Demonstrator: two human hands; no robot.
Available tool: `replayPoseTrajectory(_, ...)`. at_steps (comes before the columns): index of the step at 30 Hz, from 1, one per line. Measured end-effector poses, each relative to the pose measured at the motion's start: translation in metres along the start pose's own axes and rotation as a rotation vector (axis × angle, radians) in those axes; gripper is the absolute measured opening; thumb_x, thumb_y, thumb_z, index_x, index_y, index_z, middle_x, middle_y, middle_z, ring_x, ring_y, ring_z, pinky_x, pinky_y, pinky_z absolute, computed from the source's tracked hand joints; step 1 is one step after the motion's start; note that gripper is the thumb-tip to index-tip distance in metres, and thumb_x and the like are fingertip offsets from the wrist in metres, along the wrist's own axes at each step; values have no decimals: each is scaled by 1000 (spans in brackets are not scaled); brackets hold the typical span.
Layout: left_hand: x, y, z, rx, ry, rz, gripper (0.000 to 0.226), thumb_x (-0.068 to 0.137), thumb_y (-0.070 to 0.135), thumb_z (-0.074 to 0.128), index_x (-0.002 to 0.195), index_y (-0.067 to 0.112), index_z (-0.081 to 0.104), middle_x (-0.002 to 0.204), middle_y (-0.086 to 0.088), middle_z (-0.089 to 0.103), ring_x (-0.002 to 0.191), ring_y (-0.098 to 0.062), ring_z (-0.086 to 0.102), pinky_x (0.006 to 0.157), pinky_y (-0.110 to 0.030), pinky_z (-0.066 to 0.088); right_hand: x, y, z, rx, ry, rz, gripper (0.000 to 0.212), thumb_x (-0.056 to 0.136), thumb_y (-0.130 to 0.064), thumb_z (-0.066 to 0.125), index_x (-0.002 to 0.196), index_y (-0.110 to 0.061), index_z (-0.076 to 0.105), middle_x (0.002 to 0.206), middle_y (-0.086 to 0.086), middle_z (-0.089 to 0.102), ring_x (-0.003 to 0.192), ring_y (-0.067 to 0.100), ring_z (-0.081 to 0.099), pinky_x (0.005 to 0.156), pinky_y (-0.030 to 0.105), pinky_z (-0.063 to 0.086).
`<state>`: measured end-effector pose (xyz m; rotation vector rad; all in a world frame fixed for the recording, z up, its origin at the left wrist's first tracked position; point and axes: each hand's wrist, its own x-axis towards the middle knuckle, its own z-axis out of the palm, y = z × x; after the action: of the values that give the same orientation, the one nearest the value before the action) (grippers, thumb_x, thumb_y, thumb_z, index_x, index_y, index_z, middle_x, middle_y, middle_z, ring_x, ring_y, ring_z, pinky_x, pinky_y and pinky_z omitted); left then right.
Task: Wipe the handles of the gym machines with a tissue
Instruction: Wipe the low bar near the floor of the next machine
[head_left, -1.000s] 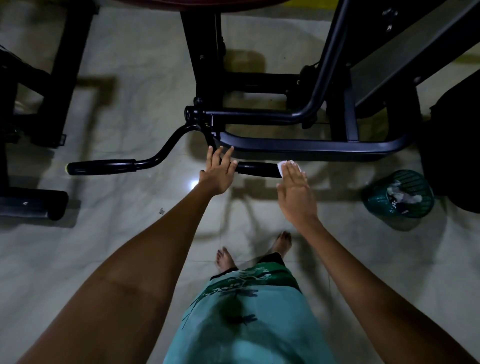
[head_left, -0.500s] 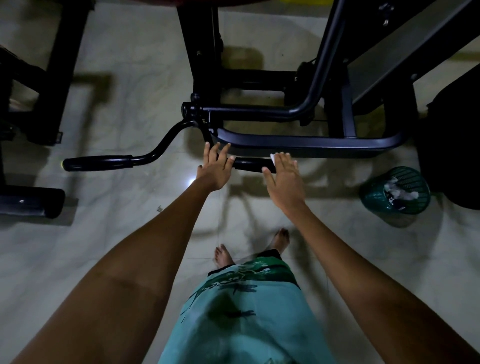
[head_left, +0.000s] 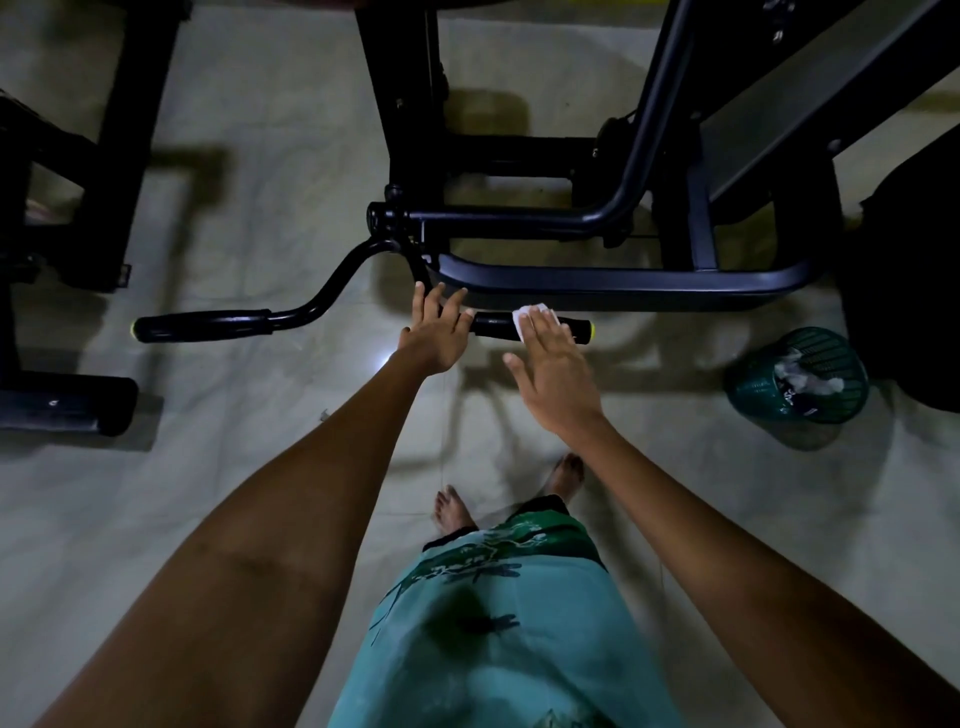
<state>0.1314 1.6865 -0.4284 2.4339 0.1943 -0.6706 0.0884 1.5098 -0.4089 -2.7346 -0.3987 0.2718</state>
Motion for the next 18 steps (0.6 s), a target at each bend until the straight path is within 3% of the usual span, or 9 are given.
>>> replayPoseTrajectory(3, 0, 0, -1, -22, -9, -10, 50, 103, 35, 25, 150, 26, 15, 159, -3, 0, 145, -22, -18, 113, -55, 13, -6, 16, -4, -13, 29, 41, 67, 93, -49, 16, 146, -8, 25, 153, 10, 26, 144, 20, 17, 117, 31, 6)
replayPoseTrajectory(6, -1, 0, 0, -18, -3, -5, 49, 103, 37, 24, 150, 28, 17, 159, -1, 0, 145, -20, -18, 112, -57, 11, 11, 10, -8, 3, 19, 143, 59, 98, -45, 28, 144, -7, 30, 150, 12, 33, 142, 22, 22, 117, 31, 6)
replayPoseTrajectory(9, -1, 2, -1, 9, -22, -17, 48, 103, 38, 24, 149, 30, 17, 159, 2, -1, 145, -18, -18, 111, -60, 7, 19, -2, -9, 22, -6, 59, 53, 100, -37, 34, 145, -8, 29, 150, 12, 32, 143, 21, 20, 117, 30, 4)
replayPoseTrajectory(13, -1, 2, -2, 1, -28, -18, 48, 103, 38, 23, 149, 31, 18, 159, 3, -1, 144, -18, -18, 111, -60, 7, -3, 11, -5, -1, -5, -34, 62, 96, -46, 22, 147, -10, 23, 153, 9, 25, 144, 20, 16, 116, 30, 4)
replayPoseTrajectory(15, -1, 2, -2, -2, -25, -11, 48, 103, 39, 23, 149, 31, 18, 159, 3, -1, 144, -18, -18, 111, -59, 7, 0, 15, -4, 4, 32, 31, 66, 93, -48, 20, 145, -9, 28, 151, 11, 31, 143, 22, 21, 116, 31, 6)
replayPoseTrajectory(18, -1, 0, -2, -4, -17, 2, 47, 102, 39, 24, 149, 31, 20, 159, 2, 0, 145, -18, -17, 111, -59, 8, 20, 3, -4, 24, 19, 128, 59, 97, -45, 33, 143, -7, 35, 148, 14, 36, 141, 24, 25, 117, 32, 6)
